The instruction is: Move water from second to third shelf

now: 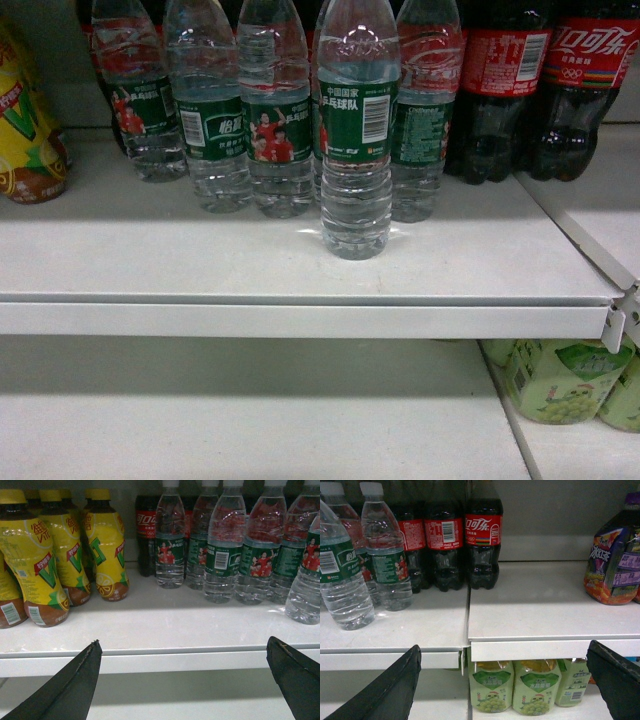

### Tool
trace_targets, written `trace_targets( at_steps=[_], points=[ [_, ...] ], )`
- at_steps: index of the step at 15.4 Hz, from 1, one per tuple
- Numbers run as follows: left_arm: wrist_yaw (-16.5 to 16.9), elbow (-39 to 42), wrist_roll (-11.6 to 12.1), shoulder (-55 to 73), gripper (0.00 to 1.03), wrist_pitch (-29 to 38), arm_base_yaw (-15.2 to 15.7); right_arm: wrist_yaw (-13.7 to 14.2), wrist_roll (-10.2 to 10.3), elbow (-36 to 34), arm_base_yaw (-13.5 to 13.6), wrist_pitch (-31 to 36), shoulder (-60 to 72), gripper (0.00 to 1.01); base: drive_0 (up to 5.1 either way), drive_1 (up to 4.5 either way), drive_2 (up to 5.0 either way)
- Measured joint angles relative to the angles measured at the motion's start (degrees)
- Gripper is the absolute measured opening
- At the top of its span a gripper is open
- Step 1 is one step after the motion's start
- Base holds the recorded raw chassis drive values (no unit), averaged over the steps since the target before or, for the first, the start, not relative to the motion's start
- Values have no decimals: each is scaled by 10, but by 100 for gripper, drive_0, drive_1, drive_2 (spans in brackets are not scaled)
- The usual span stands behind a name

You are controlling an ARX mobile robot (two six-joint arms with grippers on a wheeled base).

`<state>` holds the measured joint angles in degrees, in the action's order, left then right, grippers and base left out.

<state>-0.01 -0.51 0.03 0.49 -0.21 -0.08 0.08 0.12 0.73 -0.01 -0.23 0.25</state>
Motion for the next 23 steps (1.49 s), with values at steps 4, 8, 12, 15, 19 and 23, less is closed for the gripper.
trace_targets(
  at_steps=[4, 8, 12, 15, 19, 23],
  points=[
    [0, 0, 0, 0, 98, 0, 0, 0, 0, 0, 0, 0, 0, 98, 0, 0, 0],
    [0, 0, 0, 0, 98, 0, 0, 0, 0, 0, 0, 0, 0, 98, 0, 0, 0],
    [0, 0, 0, 0, 98, 0, 0, 0, 0, 0, 0, 0, 0, 98, 0, 0, 0],
    [0, 0, 0, 0, 98, 0, 0, 0, 0, 0, 0, 0, 0, 98, 0, 0, 0],
    [0, 0, 0, 0, 98, 0, 0, 0, 0, 0, 0, 0, 0, 98, 0, 0, 0],
    [0, 0, 0, 0, 98, 0, 0, -122, 68, 61, -73, -15, 139, 98, 0, 0, 0]
  ],
)
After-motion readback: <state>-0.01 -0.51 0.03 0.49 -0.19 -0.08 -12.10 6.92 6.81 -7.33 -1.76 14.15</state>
